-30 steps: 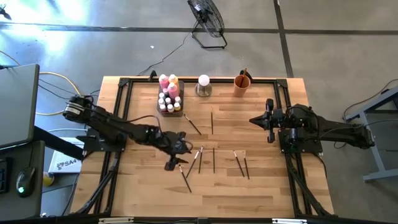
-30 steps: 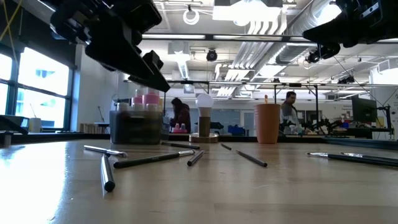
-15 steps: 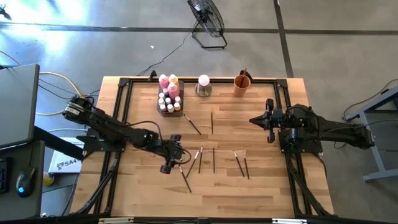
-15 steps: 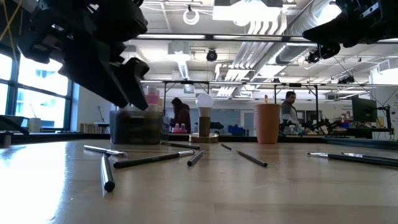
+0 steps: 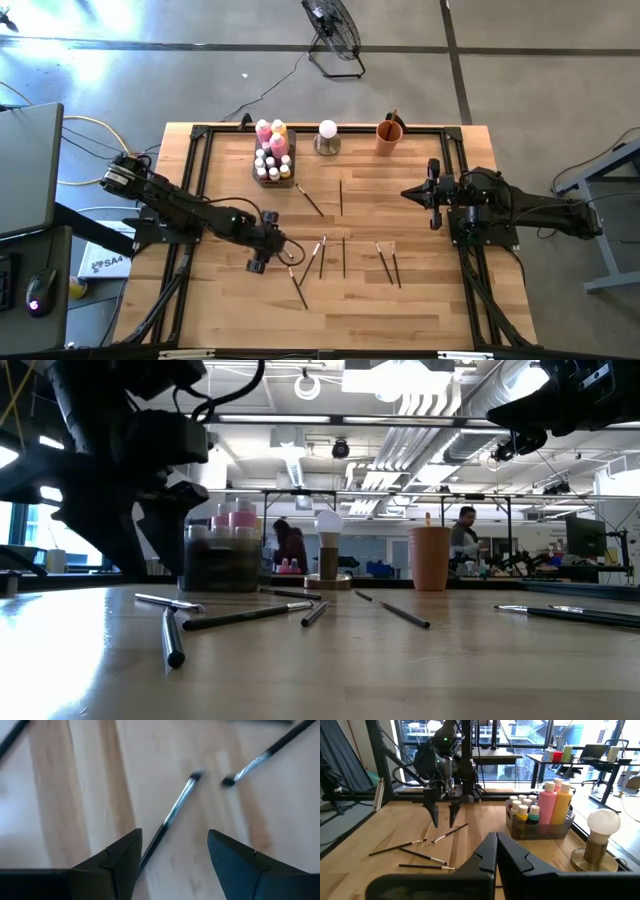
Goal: Pick & Place Paint Supplies
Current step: Put the silver paintbrush into the orange cup
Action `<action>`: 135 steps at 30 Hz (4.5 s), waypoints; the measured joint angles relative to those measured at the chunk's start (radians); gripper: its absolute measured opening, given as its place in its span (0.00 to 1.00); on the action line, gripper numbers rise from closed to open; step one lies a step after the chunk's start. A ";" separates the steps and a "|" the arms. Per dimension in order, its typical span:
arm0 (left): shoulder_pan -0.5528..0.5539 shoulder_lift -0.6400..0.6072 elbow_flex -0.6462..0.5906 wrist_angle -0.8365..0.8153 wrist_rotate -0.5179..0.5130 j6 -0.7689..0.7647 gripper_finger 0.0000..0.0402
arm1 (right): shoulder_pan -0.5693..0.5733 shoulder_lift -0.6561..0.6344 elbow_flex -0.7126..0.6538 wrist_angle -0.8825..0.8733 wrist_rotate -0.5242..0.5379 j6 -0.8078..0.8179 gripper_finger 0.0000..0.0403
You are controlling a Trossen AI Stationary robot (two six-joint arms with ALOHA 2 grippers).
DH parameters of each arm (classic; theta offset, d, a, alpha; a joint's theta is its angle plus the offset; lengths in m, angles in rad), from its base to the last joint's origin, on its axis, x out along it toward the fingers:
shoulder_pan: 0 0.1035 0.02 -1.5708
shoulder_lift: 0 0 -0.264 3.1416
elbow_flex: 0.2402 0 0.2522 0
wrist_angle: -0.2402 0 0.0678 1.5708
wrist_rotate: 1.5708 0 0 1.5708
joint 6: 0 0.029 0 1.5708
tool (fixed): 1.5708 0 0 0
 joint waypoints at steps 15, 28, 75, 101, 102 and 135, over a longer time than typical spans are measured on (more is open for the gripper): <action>0.000 0.120 0.036 0.127 0.038 0.033 0.55 | 0.000 0.000 0.000 0.001 0.002 -0.001 0.01; 0.001 0.286 0.236 -0.017 0.069 0.050 0.55 | 0.000 0.011 0.000 -0.002 0.053 -0.002 0.01; 0.001 0.288 0.239 -0.031 0.112 -0.004 0.01 | 0.000 0.011 0.000 0.000 0.051 -0.003 0.01; 0.189 0.279 0.611 -0.220 0.114 0.136 0.00 | 0.000 0.010 0.000 -0.006 -0.006 -0.011 0.01; 0.206 0.279 0.628 -0.212 0.134 0.143 0.00 | 0.000 0.010 0.000 -0.010 -0.009 -0.013 0.01; 0.616 0.278 0.706 0.756 0.760 -0.084 0.00 | 0.000 0.247 0.000 0.517 -0.002 -0.063 0.03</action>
